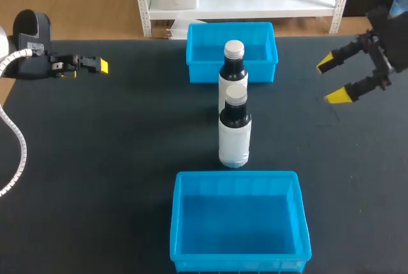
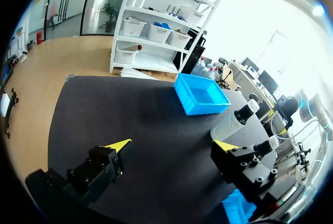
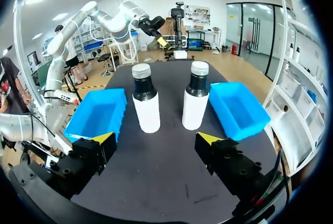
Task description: Pick up the bottle, and place it in the far bin if it is heavy, or in the near bin if it is light.
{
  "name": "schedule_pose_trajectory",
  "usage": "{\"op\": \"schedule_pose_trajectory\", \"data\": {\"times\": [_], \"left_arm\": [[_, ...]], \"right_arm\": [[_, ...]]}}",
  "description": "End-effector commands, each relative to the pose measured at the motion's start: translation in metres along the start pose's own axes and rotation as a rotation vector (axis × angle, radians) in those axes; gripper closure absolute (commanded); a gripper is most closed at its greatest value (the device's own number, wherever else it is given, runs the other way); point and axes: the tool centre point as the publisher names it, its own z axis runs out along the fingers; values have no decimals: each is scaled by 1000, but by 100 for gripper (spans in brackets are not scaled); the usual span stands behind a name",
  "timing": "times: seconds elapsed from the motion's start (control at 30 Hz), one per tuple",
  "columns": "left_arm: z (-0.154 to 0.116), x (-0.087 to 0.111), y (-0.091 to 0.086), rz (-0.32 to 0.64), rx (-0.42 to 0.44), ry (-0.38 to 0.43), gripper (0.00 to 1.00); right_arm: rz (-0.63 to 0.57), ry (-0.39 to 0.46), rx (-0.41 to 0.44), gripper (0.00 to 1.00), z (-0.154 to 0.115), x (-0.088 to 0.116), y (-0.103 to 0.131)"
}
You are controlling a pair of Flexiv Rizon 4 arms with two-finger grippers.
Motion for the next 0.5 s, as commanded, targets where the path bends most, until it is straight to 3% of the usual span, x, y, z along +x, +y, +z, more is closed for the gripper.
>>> {"op": "schedule_pose_trajectory", "data": {"times": [0.03, 0.2, 0.5], "left_arm": [[0, 0, 0, 0, 0, 0, 0], [0, 0, 0, 0, 0, 0, 0], [0, 0, 0, 0, 0, 0, 0]], "right_arm": [[0, 17, 48, 0, 22, -10, 9], [3, 16, 100, 0, 42, -19, 14], [-15, -16, 82, 0, 70, -30, 18]]}}
